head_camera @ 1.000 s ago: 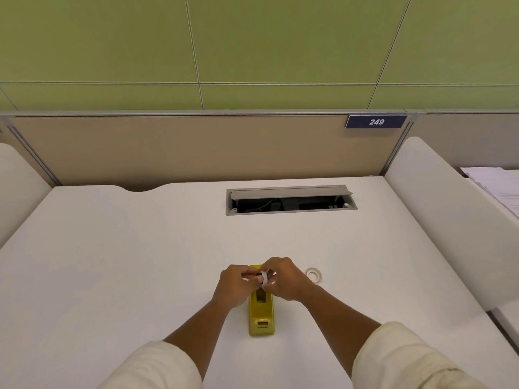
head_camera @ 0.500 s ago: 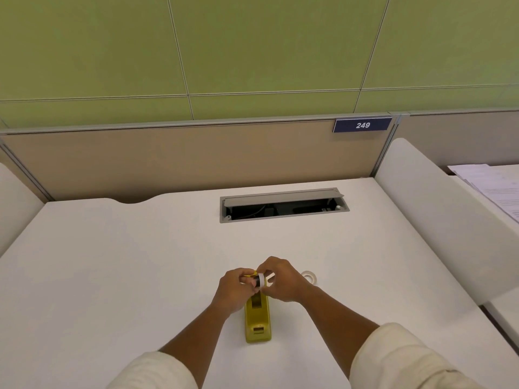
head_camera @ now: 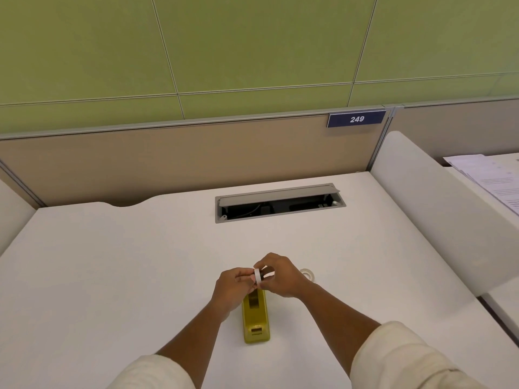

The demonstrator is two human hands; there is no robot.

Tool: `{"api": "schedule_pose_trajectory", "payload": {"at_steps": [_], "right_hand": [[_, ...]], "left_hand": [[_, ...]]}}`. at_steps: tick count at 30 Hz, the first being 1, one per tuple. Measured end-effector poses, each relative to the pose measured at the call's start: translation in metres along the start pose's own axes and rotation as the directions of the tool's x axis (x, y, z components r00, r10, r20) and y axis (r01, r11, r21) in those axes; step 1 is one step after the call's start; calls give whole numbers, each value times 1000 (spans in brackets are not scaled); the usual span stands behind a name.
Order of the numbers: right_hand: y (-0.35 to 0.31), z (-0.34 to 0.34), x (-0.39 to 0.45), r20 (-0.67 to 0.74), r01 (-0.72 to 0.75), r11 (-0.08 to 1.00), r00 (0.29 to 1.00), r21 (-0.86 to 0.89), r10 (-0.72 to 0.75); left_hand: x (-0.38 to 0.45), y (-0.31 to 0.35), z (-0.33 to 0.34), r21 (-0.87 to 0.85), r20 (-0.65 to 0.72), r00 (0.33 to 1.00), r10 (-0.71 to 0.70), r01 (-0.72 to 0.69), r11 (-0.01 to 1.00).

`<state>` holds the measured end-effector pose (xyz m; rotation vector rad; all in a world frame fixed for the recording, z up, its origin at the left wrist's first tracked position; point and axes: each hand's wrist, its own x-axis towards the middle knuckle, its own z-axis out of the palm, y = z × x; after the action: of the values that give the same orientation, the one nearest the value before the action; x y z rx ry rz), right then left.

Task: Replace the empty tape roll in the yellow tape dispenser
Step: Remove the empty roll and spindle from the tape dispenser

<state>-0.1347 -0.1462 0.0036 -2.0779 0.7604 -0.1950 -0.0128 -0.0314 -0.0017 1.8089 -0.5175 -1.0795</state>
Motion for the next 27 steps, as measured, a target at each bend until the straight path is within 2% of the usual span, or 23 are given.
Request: {"api": "schedule_pose_trajectory", "payload": {"at_steps": [8, 13, 20, 24, 27], "right_hand": [[5, -9, 3, -34, -126, 973, 990, 193, 135], [10, -19, -1, -59, -159, 942, 981, 297, 184], [21, -34, -11, -127, -198, 908, 957, 368, 260], [32, -40, -13, -170, -226, 910, 939, 348, 298], [44, -42, -13, -187, -256, 908, 925, 331, 329]], "left_hand": [[3, 13, 2, -131, 7, 999, -41, 42, 990], [8, 28, 11, -93, 35, 999, -15, 18, 996], [19, 44, 33, 72, -15, 1000, -4, 5, 997], [26, 45, 47, 253, -38, 999, 32, -21, 967], [32, 47, 58, 432, -53, 997, 54, -26, 901]]}}
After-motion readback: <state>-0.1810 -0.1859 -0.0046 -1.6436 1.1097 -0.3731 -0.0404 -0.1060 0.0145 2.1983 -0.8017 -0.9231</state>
